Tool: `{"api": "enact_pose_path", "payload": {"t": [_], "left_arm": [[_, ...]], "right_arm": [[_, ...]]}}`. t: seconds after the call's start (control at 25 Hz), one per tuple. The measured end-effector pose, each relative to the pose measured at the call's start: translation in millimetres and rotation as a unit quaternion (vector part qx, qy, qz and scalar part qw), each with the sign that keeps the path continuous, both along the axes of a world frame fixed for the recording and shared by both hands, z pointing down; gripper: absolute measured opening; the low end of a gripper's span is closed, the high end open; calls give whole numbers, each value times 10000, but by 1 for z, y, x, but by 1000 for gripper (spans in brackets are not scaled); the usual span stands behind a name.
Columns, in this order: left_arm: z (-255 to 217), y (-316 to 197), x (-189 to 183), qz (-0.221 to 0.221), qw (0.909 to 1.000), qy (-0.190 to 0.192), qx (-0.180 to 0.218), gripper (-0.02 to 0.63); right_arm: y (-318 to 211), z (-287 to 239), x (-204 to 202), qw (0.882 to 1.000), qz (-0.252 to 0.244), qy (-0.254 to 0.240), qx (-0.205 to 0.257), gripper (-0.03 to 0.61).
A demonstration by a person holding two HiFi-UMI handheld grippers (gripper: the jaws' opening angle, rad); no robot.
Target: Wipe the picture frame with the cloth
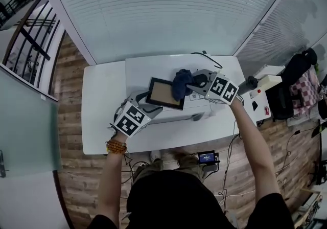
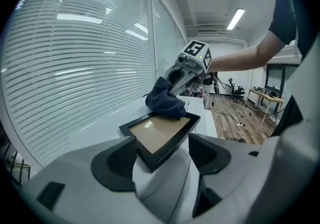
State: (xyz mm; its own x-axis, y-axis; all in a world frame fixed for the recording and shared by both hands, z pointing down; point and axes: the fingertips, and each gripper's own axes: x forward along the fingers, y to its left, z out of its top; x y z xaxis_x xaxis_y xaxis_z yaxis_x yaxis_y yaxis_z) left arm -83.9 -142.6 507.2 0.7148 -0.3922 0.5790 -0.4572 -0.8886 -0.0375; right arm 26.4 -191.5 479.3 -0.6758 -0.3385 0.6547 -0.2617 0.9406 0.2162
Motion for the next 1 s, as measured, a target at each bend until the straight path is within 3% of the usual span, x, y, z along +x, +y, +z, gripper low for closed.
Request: {"api": "enact_pose_path", "payload": {"t": [0.12, 0.32, 0.44, 0.56, 1.0], "left_arm": [[4, -5, -3, -95, 9999, -46, -129, 330], [4, -10, -10, -334, 9992, -13, -219, 330], [6, -9, -9, -207, 9993, -290, -134, 330], [8, -7, -8, 10, 9985, -554, 18, 333], [4, -8, -7, -1, 9986, -530, 86, 330]], "right_arm": [[-2, 21, -9, 9981, -196, 578, 1, 48], [-5, 27, -13, 9952, -317, 919, -100, 48], [-6, 29, -13, 9928, -404, 1127, -106, 48], [-7, 30, -16, 9919, -468, 1173, -163, 48], [-15, 29, -30, 9919, -563, 1121, -205, 46]]}}
